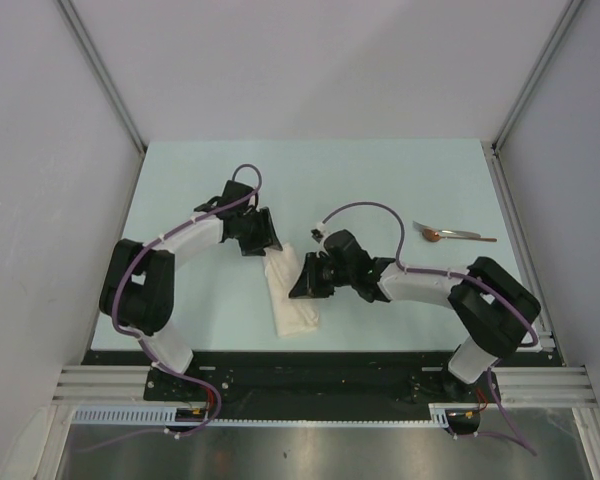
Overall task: Fold the napkin into a case and place the utensils inside
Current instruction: Fold the 2/3-rectangle-folded napkin at the center of the board.
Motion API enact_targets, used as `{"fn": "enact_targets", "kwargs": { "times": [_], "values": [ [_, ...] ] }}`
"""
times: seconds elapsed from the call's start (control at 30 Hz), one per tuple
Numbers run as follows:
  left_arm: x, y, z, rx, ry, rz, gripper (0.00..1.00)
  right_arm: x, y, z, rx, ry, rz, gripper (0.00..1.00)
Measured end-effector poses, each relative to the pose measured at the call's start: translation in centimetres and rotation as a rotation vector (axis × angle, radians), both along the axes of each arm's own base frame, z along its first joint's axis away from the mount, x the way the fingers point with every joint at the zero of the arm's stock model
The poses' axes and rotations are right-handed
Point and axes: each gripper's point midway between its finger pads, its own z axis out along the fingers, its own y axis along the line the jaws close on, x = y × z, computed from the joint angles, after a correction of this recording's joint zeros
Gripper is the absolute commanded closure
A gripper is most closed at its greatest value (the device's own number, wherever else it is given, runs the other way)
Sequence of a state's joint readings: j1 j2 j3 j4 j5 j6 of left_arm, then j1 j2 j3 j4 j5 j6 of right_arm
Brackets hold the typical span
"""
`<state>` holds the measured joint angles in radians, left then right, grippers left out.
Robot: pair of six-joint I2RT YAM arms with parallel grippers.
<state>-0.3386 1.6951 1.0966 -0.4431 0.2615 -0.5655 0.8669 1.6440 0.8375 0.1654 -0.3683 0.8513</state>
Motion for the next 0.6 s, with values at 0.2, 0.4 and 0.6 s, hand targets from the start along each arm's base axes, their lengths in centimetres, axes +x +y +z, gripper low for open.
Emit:
{"fn": "enact_targets", "kwargs": {
  "times": [0.2, 0.4, 0.6],
  "values": [
    [-0.2, 0.5, -0.2, 0.027, 0.005, 0.002, 0.44, 3.0, -4.1, 0.2, -0.018, -0.029, -0.107, 0.65],
    [-0.2, 0.5, -0.2, 0.025, 0.007, 0.001, 0.44, 5.3, -6.7, -1.8, -0.074, -0.011, -0.181, 0.48],
    [-0.5, 0.2, 0.1, 0.015, 0.009, -0.015, 0.44, 5.3, -8.5, -4.0, -0.121, 0.022, -0.199, 0.25]
  ]
}}
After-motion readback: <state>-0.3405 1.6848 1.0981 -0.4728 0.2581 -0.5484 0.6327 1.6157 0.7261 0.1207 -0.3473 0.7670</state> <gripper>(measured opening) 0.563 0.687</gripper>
